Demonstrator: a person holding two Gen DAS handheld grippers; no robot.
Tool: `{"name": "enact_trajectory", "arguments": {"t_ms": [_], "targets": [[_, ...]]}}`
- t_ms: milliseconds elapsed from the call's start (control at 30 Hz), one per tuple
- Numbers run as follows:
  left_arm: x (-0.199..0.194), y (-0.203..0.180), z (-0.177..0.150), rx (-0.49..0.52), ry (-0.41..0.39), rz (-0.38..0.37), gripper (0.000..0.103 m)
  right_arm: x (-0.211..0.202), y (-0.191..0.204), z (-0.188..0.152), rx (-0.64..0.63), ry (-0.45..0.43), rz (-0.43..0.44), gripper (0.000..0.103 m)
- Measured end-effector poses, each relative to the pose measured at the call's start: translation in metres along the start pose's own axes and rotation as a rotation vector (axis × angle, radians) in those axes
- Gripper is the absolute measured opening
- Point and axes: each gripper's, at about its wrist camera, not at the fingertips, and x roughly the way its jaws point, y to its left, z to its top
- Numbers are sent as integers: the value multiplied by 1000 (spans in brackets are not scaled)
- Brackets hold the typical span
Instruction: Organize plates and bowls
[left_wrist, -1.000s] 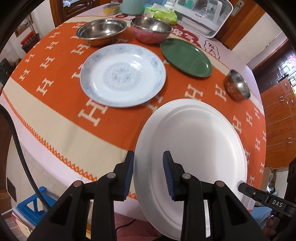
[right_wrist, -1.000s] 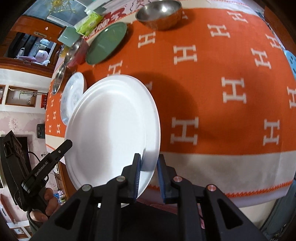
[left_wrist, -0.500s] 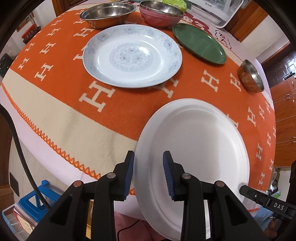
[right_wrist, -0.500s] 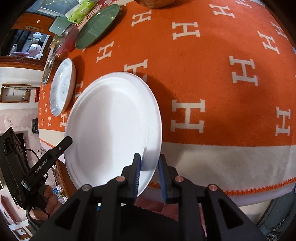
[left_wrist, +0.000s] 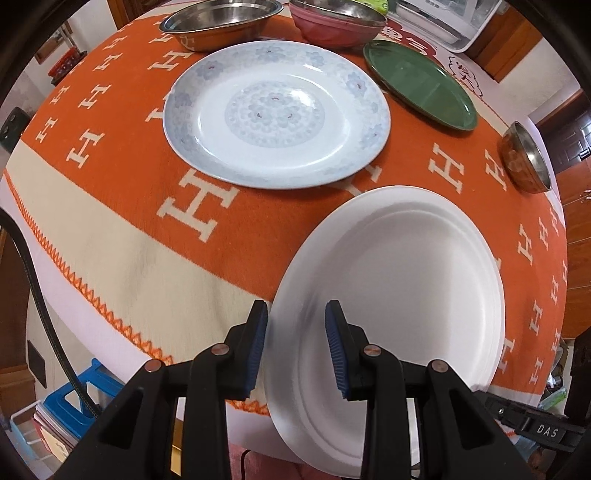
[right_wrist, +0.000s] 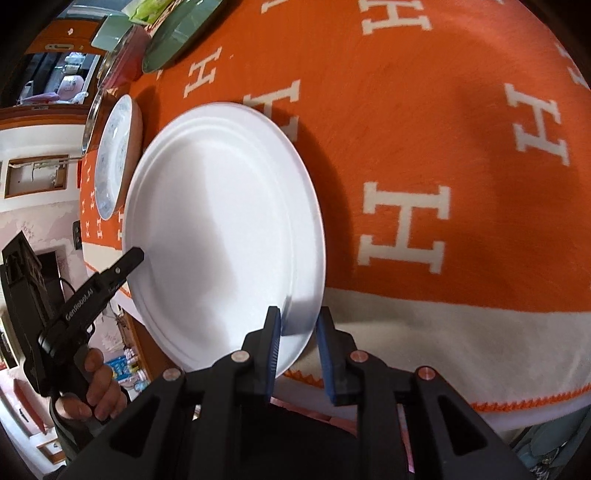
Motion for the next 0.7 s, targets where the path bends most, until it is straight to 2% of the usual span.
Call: {"name": "enact_trajectory", "arguments": {"t_ms": [67, 167, 300, 400, 700], "targets": [[2, 0, 1, -4, 2, 0, 30, 2, -3, 1, -2, 13, 22, 23], [4, 1, 2, -4, 15, 2, 30, -2, -5, 3, -22, 10, 68, 32], [10, 1, 2, -8, 44, 3, 31, -8, -7, 3, -45, -1, 80, 37], [9, 2, 1, -20, 45, -8, 32, -16, -14, 3, -31, -14, 97, 45], [-19, 4, -6, -31, 14, -45, 34, -62, -21, 11, -18, -133, 71, 52]]}}
